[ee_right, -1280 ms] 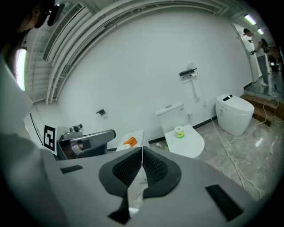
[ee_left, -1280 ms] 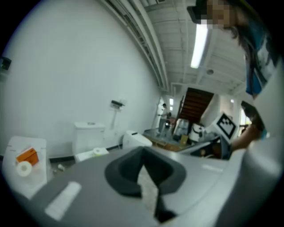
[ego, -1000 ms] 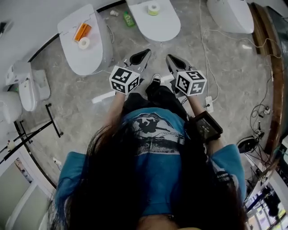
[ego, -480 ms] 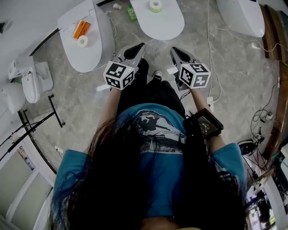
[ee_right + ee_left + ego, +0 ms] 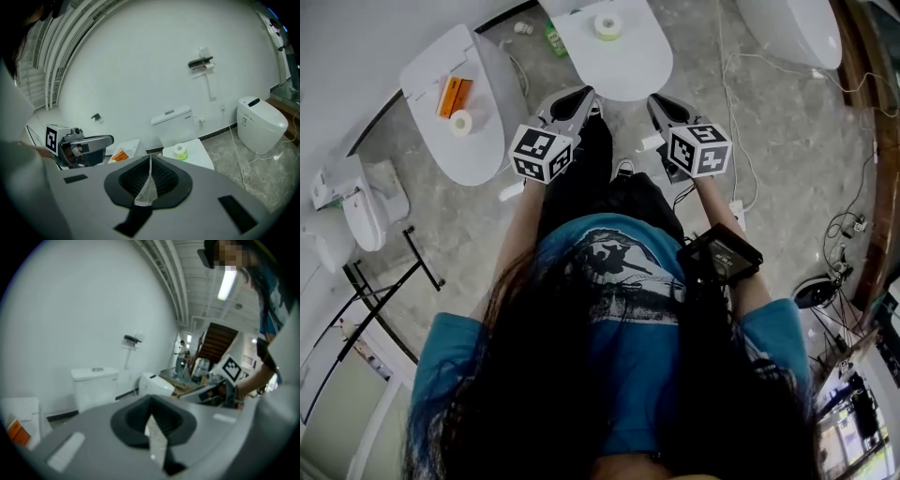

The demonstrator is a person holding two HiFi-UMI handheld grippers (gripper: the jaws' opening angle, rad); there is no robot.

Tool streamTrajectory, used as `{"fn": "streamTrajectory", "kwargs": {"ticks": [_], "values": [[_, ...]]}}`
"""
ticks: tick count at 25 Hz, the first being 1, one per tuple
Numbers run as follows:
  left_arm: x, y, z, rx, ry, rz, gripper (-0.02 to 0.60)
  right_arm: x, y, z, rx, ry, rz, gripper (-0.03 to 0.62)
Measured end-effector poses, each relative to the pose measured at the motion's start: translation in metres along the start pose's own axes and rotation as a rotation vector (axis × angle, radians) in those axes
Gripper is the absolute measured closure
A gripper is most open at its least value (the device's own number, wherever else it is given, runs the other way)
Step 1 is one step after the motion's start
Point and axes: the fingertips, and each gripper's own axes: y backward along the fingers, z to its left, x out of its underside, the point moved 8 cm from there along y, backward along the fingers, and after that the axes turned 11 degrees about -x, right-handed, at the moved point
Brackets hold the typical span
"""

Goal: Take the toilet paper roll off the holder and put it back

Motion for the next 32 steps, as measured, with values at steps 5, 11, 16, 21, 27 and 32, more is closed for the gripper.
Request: {"fn": "streamTrajectory", "kwargs": {"ticks": [5,11,16,21,27,32], "values": [[-0.011,-0.043,0.068,0.007,-0.009,0.024,0.58,-0.042,-0.068,-0.032,-0.04,-0.022,0.033,0.577],[-0.014,-0.095,0.143,0.013,0.015,0.047,0.58,-0.067,-0.156,-0.079,-0.033,-0.05,0.082,0.576],[0.003,-0.143,0.187,0.072,0.033,0.082,0.557,-0.057,-0.225,-0.126,-0.033,-0.033,0.192,0.442],[0.035,-0.19,0.214,0.114,0.058,0.134,0.538,-0.037,-0.283,-0.181,0.042,0.097,0.34,0.312],[0.076,-0.231,0.229,0.147,0.069,0.173,0.512,-0.007,-0.348,-0.235,0.119,0.244,0.506,0.194],[0.104,-0.248,0.24,0.143,0.074,0.198,0.512,0.01,-0.387,-0.257,0.151,0.346,0.588,0.166]]}}
